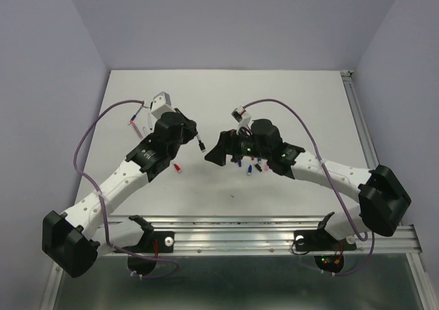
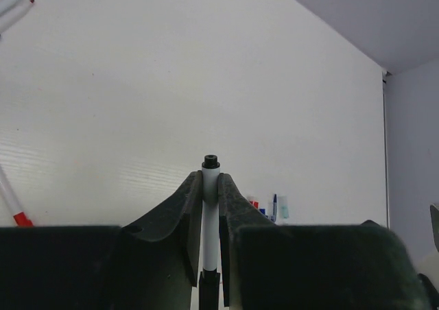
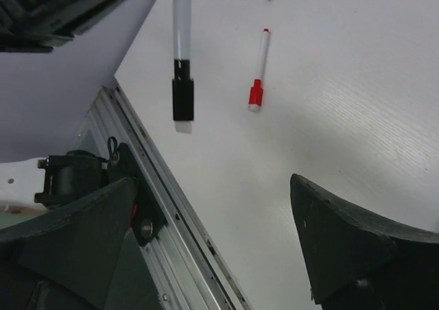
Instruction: Open the pen caps
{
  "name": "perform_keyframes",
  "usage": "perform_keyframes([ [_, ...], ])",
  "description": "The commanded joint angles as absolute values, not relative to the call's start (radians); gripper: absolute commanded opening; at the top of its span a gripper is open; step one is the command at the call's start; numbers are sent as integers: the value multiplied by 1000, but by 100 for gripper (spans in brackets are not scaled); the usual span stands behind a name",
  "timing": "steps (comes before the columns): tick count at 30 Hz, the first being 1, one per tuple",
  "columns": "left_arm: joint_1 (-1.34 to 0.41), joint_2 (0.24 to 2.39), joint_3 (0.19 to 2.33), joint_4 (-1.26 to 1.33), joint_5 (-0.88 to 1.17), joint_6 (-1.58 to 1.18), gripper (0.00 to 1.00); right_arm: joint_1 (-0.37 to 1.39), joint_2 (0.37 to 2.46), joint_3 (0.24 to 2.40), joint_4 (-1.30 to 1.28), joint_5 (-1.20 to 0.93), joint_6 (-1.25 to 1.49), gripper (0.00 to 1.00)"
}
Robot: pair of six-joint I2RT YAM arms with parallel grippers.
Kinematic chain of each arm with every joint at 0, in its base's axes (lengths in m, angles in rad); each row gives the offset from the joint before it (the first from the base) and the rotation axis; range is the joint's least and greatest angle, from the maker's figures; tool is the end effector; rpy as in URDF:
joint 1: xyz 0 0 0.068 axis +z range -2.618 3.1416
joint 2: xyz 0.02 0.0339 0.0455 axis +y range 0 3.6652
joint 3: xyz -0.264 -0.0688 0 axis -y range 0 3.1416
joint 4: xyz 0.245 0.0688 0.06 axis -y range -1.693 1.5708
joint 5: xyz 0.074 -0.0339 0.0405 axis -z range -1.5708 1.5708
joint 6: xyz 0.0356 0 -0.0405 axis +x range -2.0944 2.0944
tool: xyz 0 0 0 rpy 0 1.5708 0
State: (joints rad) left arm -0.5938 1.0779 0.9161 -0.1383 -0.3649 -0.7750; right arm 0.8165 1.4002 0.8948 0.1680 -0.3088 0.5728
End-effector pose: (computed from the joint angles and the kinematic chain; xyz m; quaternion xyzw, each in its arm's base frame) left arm 0.2135 -0.1288 0.3341 -0.1788 0.7785 -0.2558 0.5445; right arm 0.2115 0.2409 0.2718 -0.1863 0.7893 0.4622 0.3587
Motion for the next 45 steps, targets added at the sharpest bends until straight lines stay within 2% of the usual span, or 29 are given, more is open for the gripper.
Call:
perform_keyframes([
  [1,-640,1071,894,-46,-370,-827,0,811,1452,988,307,-417,626,98],
  [9,-693,1089,905,-32,-405,-841,0,811,1523,1022,337,-446,679,89],
  [12,-695,1091,902,-31,-402,-838,0,811,1535,1029,348,-427,687,66],
  [15,-696,1092,897,-26,-399,-835,0,811,1539,1026,360,-426,698,51],
  [16,-696,1094,899,-25,-399,-831,0,811,1539,1023,362,-426,699,42],
  [24,-696,1109,896,-17,-384,-795,0,813,1532,989,396,-465,687,12],
  [25,-696,1112,896,-17,-382,-789,0,811,1532,986,394,-471,683,1],
  [30,-696,1126,888,-6,-454,-758,0,822,1508,931,405,-529,684,1],
  [35,-646,1231,919,178,-610,-632,0,902,1438,784,410,-584,710,1],
  [41,-436,1400,1089,282,-554,-554,0,1012,1315,595,465,-580,788,1],
  [45,-405,1462,1176,253,-543,-502,0,1037,1243,531,421,-481,827,1],
])
